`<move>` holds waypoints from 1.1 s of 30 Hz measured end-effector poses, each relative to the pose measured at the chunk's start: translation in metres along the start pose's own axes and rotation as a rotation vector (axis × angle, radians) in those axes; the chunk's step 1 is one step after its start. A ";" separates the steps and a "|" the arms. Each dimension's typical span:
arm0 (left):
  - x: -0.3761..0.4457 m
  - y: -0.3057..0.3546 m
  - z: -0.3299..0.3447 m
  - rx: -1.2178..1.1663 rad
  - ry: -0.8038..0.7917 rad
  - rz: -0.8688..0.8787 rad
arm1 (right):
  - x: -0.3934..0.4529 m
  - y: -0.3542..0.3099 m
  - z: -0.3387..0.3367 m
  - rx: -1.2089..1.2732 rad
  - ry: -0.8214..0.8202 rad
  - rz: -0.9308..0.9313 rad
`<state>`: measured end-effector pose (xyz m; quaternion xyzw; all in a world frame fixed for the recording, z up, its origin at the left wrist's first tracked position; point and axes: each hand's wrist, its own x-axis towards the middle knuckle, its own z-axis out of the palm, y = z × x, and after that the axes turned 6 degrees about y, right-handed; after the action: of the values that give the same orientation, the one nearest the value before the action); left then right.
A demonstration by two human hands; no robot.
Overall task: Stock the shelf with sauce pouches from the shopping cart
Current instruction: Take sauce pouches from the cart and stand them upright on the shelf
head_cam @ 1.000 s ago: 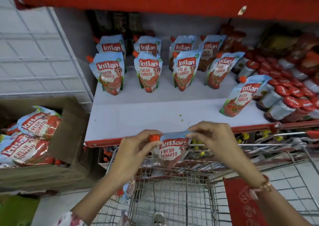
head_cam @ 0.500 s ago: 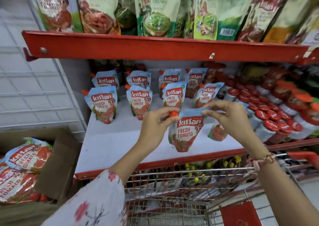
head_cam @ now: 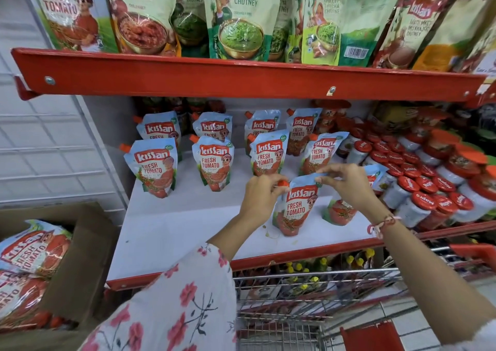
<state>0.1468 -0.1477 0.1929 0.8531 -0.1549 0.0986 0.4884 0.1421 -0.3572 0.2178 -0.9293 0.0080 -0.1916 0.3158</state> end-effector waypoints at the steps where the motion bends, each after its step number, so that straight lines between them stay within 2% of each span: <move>1: 0.000 0.000 0.001 0.001 0.001 -0.002 | 0.000 0.001 0.000 -0.002 -0.012 0.007; 5: -0.008 0.000 -0.003 -0.038 -0.017 -0.021 | -0.008 -0.007 -0.005 -0.059 -0.040 -0.024; 8: -0.028 -0.004 -0.014 -0.062 -0.006 -0.023 | -0.029 -0.023 0.000 -0.140 0.121 -0.160; 11: -0.059 -0.012 -0.030 -0.073 0.041 0.000 | -0.064 -0.046 0.016 -0.045 0.263 -0.257; 15: -0.109 -0.035 -0.051 -0.054 0.073 -0.016 | -0.111 -0.066 0.053 0.143 0.229 -0.258; 18: -0.149 -0.065 -0.065 0.050 0.061 -0.077 | -0.148 -0.071 0.090 0.214 0.086 -0.204; 22: -0.203 -0.113 -0.079 0.223 0.015 -0.230 | -0.201 -0.074 0.150 0.172 -0.286 -0.190; 26: -0.243 -0.149 -0.076 0.336 -0.081 -0.454 | -0.233 -0.075 0.211 0.017 -0.622 -0.143; 29: -0.259 -0.171 -0.068 0.536 -0.266 -0.623 | -0.239 -0.081 0.246 -0.114 -0.759 -0.224; 33: -0.273 -0.188 -0.057 0.766 -0.501 -0.728 | -0.241 -0.082 0.279 -0.245 -0.850 -0.424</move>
<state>-0.0408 0.0364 -0.0165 0.9644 0.0840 -0.2314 0.0963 0.0105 -0.0957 -0.0215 -0.9367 -0.2886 0.1468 0.1333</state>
